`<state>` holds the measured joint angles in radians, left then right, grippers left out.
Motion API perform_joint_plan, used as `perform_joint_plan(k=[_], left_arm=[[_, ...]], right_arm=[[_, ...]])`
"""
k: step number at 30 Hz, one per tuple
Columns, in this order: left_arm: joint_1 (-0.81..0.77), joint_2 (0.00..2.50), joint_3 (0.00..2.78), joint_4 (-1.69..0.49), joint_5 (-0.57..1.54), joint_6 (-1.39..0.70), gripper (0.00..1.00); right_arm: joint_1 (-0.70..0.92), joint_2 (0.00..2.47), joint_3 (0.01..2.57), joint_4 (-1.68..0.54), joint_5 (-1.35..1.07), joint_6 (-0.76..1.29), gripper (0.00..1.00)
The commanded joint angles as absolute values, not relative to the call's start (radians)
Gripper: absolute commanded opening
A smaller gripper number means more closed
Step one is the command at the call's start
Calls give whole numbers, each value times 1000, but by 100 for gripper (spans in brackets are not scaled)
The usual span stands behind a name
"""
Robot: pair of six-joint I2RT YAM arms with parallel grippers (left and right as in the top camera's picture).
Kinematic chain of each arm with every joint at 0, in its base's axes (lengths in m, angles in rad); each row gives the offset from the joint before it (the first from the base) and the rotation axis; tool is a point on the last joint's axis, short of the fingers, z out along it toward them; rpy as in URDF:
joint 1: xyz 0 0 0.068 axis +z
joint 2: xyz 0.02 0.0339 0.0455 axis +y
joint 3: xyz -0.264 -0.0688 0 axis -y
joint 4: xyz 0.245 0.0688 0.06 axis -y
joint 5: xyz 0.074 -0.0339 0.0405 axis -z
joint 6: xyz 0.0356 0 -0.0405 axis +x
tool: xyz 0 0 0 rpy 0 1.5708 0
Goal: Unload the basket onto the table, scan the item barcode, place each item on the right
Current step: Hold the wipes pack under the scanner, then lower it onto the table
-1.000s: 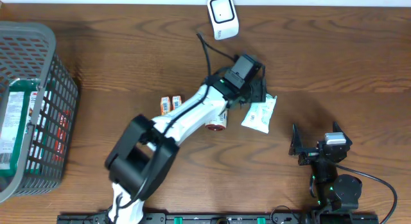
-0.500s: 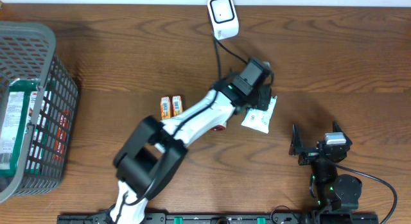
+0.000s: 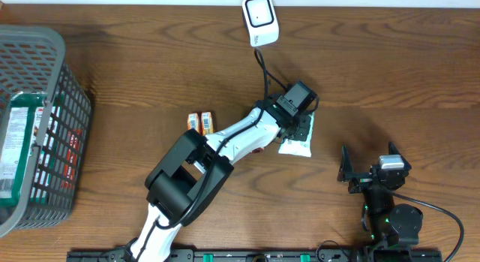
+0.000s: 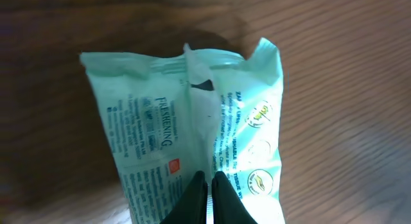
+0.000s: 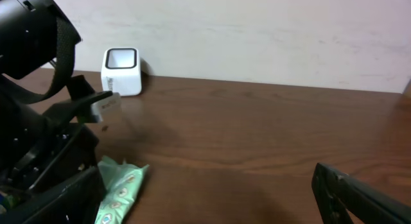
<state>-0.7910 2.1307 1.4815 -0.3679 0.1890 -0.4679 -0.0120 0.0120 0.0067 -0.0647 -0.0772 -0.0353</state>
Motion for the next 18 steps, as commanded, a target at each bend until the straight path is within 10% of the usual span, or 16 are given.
perform_joint_plan(k=[1, 9, 18], left_arm=[[-787, 2091, 1477, -380, 145, -473, 7], [-786, 1969, 1477, -383, 115, -470, 8], [-646, 1682, 1542, -603, -3, -412, 32]], right_arm=[[-15, 7, 6, -68, -76, -23, 99], [-15, 7, 6, -68, -76, -23, 99], [-15, 7, 6, -68, -76, -23, 99]])
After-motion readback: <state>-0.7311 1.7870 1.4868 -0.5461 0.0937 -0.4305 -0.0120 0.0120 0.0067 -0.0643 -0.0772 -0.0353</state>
